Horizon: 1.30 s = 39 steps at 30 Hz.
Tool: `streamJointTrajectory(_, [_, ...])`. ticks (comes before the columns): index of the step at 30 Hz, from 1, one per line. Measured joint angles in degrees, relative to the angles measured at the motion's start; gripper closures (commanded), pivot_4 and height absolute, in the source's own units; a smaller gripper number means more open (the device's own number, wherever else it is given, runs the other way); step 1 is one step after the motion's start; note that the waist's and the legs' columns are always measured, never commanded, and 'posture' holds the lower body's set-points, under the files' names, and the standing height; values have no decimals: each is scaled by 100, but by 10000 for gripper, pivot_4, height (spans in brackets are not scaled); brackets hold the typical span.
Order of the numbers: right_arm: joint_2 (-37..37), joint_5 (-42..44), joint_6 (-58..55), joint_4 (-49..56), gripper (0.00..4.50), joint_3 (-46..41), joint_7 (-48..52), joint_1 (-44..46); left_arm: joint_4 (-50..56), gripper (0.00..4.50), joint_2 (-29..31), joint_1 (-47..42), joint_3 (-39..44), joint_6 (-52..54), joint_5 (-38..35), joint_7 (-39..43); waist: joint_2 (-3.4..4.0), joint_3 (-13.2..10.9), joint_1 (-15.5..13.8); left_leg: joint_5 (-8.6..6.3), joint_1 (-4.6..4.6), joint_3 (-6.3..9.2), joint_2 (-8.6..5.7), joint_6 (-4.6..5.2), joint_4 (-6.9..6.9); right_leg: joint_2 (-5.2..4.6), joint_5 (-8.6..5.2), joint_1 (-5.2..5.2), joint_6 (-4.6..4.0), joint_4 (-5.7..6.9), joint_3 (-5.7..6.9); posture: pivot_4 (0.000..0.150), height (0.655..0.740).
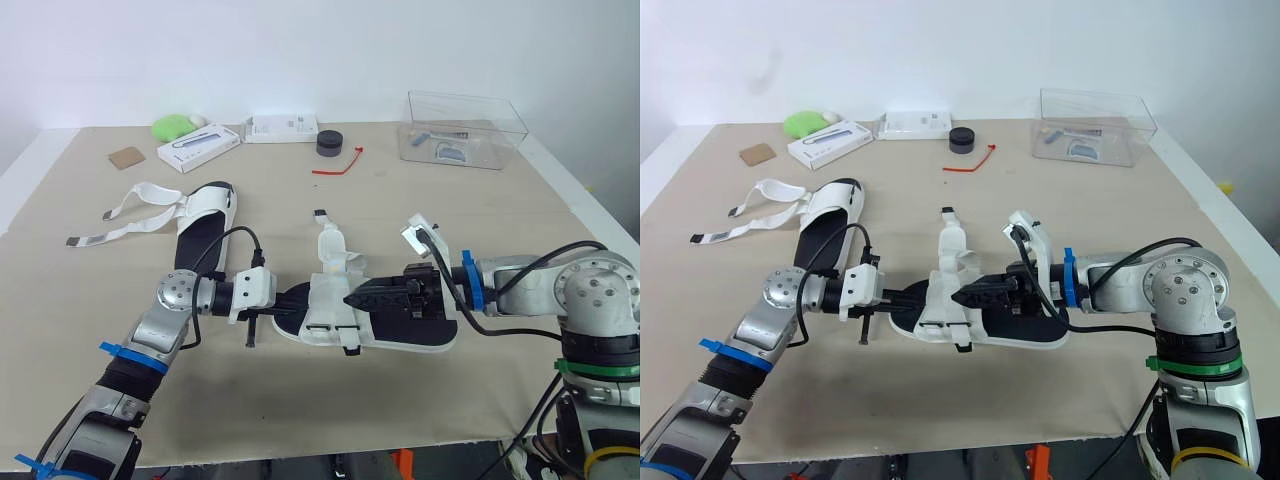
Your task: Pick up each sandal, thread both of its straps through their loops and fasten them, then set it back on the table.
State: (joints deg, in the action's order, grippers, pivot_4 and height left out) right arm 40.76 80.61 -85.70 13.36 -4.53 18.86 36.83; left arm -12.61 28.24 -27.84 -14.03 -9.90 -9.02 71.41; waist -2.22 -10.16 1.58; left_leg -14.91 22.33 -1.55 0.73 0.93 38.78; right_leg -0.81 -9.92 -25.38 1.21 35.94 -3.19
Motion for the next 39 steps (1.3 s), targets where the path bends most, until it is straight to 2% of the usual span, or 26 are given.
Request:
streamJointTrajectory(5, [506, 528, -99, 423, 12858, -43, 562, -305, -6, 45000, -2, 0, -9, -15, 1, 1, 0, 0, -3, -1, 2, 2, 0, 1, -1, -1, -3, 0, 1, -3, 2, 1500, 7400])
streamJointTrajectory(11, [1149, 141, 74, 1311, 12858, 97, 1525, -1082, -11, 45000, 11, 2, -6, -9, -1, 3, -1, 1, -9, -1, -3, 0, 0, 1, 0, -2, -2, 4, 4, -4, 2, 1500, 7400])
streamJointTrajectory(13, [1109, -191, 296, 1407, 12858, 268, 1574, -1253, -10, 45000, 16, 1, -2, -5, -2, 1, -1, 1, -7, -1, -8, -1, 0, 1, 0, 0, -2, 6, 4, -3, 1, 1500, 7400])
streamJointTrajectory(17, [1053, -1412, 997, 1403, 12858, 807, 1552, -1528, -30, 45000, 2, -10, 7, -6, -8, -14, -1, 1, -8, 0, -7, -3, -1, 0, 0, 0, -2, 4, 4, -2, 1, 1500, 7400])
streamJointTrajectory(20, [960, -1906, 1325, 1315, 12858, 933, 1645, -1530, -109, 45000, -3, -110, 27, -50, 4, -27, -2, 2, -8, 0, -7, -3, -1, -1, 1, 0, -1, 5, 5, -2, 0, 1500, 7400])
streamJointTrajectory(30, [530, -2293, 1424, 1003, 12858, 931, 1695, -1170, -711, 45000, -18, -426, 33, -475, 158, -160, -2, 1, -4, 1, -5, -2, 1, -1, 2, 6, 2, 3, 2, -2, -2, 1500, 7400])
streamJointTrajectory(35, [91, -2252, 1248, 914, 12858, 905, 1555, -996, -975, 45000, -24, -533, 34, -752, 276, -326, -2, 1, -5, 1, -5, 0, 2, -1, 2, 7, 3, 3, 2, -1, 0, 1500, 7400])
streamJointTrajectory(38, [-60, -2250, 1172, 883, 20784, 891, 1459, -960, -1031, 45000, -30, -557, 34, -792, 287, -347, -2, 1, -5, 1, -5, -1, 1, -1, 2, 5, 3, 3, 2, -1, -1, 1500, 7400])
streamJointTrajectory(39, [-106, -2259, 1164, 876, 25367, 891, 1444, -960, -1037, 45000, -34, -557, 34, -799, 286, -347, -2, 1, -5, 1, -5, -1, 1, -1, 2, 5, 3, 3, 2, -1, -1, 1500, 7400])
